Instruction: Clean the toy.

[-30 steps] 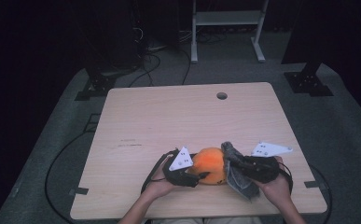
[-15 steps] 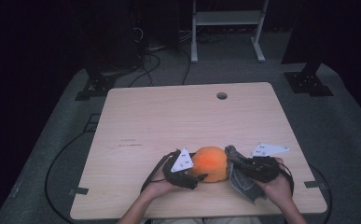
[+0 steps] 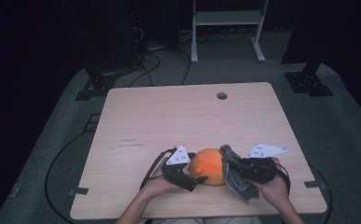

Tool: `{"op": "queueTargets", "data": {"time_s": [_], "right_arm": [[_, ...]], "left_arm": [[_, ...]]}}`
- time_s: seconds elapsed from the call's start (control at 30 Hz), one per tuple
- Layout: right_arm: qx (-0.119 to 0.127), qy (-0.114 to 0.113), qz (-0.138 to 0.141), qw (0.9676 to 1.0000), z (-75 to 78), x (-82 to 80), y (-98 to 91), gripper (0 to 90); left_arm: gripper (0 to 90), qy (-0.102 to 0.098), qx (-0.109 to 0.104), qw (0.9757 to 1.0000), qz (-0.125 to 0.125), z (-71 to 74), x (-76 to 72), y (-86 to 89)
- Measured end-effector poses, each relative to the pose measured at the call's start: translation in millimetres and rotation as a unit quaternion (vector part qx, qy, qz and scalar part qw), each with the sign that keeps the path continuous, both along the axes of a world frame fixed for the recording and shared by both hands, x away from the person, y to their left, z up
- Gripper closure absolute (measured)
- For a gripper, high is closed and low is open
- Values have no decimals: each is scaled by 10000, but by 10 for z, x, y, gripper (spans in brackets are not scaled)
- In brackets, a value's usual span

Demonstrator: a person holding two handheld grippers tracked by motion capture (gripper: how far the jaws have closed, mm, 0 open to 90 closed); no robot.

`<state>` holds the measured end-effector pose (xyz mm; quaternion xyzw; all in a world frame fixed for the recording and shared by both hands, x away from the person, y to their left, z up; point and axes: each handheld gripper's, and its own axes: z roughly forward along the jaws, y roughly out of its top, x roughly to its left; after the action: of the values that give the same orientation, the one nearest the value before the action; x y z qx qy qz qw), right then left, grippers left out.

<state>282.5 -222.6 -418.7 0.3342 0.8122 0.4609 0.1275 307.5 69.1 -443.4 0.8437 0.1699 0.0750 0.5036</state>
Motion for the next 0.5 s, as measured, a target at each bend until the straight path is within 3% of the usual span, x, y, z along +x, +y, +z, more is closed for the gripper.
{"op": "queueTargets", "data": {"time_s": [0.07,0.23,0.37,0.5], "right_arm": [[-17,39,-9,10000,-6,2,-18,756],[-65,-128,-33,9999,137,-26,-23,758],[-175,-437,357,9983,335,-157,194,757],[-540,-731,526,9945,365,-241,445,756]], "left_arm": [[202,-106,18,9999,4,1,-20,-5],[275,-598,250,9978,-152,39,-99,-61],[286,-902,414,9945,-329,53,-163,-131],[274,-908,516,9940,-325,44,-179,-126]]}}
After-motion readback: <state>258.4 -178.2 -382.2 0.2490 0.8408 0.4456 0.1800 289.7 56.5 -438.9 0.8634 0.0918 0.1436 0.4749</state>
